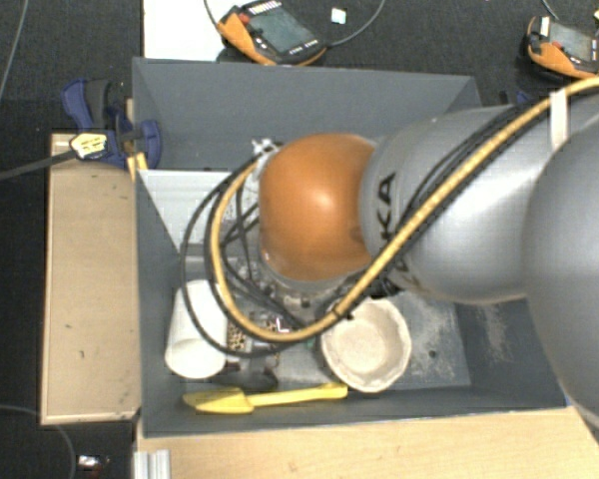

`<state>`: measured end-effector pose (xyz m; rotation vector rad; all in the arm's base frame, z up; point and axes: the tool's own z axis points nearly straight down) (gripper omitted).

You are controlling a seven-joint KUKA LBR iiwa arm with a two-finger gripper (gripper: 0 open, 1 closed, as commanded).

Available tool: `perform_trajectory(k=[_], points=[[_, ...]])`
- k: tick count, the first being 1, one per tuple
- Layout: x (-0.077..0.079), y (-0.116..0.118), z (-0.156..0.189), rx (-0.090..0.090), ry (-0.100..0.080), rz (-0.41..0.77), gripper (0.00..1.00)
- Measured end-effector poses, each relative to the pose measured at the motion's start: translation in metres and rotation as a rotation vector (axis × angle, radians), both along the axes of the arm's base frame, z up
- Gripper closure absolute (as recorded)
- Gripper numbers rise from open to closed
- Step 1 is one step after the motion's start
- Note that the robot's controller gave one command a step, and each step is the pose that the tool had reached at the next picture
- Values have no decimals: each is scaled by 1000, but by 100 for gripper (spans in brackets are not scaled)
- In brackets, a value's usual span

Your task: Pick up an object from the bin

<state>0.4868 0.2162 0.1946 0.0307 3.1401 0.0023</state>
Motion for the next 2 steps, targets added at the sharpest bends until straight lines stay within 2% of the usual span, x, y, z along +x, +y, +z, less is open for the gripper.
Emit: perform_trajectory(k=[1, 2], points=[[0, 0, 0, 0, 0, -1, 0], [13, -15, -90, 0, -6, 239, 0]])
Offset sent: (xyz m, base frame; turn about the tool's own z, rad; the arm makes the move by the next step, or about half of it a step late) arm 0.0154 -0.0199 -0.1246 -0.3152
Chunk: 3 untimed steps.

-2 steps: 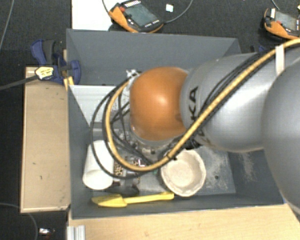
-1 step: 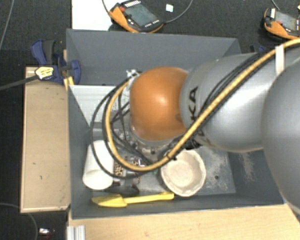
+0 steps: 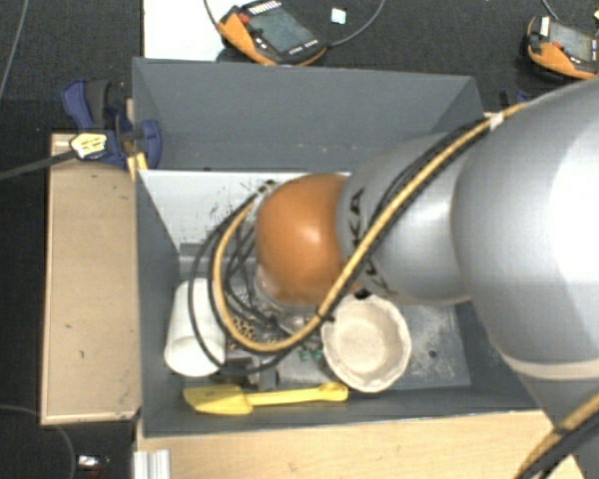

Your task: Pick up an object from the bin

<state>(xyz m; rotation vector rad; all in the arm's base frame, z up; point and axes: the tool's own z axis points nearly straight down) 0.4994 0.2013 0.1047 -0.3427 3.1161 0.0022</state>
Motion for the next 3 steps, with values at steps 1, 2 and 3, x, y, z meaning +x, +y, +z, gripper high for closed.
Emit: perform_trajectory(k=[1, 2, 3], points=[[-17, -11, -29, 1, -10, 117, 0], [-1, -2, 88, -1, -13, 64, 0], [-3, -4, 74, 0, -11, 93, 0]])
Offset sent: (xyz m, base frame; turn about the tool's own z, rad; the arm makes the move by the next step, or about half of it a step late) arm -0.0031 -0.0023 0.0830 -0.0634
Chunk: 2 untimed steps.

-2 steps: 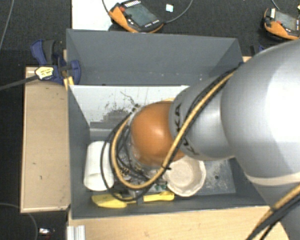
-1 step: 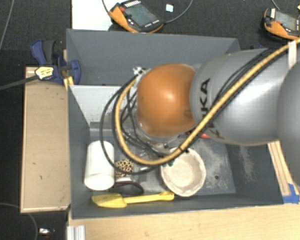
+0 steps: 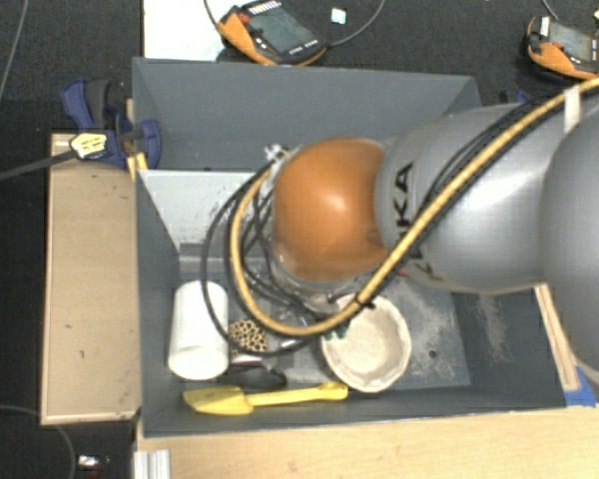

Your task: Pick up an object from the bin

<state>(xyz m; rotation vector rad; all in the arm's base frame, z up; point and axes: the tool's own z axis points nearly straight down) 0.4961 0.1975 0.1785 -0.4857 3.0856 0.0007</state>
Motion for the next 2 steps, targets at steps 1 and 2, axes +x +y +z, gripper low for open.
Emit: perform_trajectory(k=[1, 2], points=[[22, -4, 77, 1, -7, 60, 100], [22, -4, 76, 1, -6, 59, 100]])
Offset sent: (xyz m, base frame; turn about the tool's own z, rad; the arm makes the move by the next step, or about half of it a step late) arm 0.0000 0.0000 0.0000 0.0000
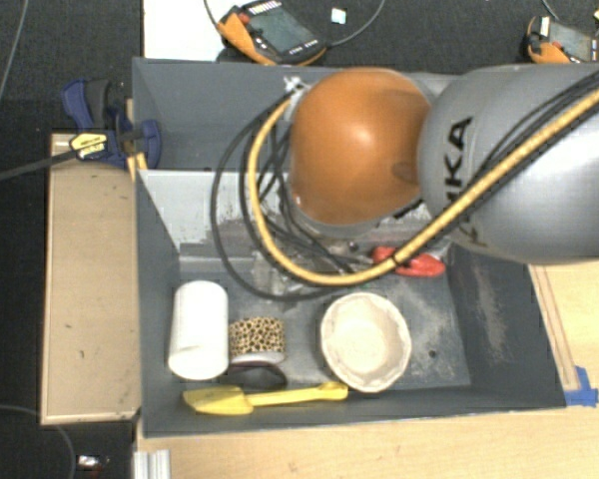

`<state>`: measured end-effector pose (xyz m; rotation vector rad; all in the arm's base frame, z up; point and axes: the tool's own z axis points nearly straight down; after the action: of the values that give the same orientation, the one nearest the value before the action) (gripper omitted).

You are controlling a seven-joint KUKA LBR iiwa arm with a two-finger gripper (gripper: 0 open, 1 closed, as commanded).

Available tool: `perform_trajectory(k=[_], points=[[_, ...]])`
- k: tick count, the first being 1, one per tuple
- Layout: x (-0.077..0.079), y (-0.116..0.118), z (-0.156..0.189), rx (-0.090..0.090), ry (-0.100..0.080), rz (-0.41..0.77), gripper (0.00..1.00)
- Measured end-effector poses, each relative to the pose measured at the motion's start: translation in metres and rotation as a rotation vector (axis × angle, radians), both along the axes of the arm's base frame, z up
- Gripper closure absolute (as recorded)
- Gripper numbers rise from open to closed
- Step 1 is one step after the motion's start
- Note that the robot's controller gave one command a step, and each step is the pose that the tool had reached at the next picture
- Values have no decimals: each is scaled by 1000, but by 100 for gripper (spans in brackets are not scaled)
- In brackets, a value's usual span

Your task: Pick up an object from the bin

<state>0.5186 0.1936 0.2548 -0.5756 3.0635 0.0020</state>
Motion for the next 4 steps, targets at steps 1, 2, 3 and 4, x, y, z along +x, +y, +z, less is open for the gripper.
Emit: perform_trajectory(k=[1, 2, 3, 4], points=[[2, 3, -46, 0, -2, 44, 100], [11, 3, -51, 3, -8, 1, 100], [12, 30, -94, 4, -6, 10, 100], [-12, 13, -118, 8, -29, 133, 100]])
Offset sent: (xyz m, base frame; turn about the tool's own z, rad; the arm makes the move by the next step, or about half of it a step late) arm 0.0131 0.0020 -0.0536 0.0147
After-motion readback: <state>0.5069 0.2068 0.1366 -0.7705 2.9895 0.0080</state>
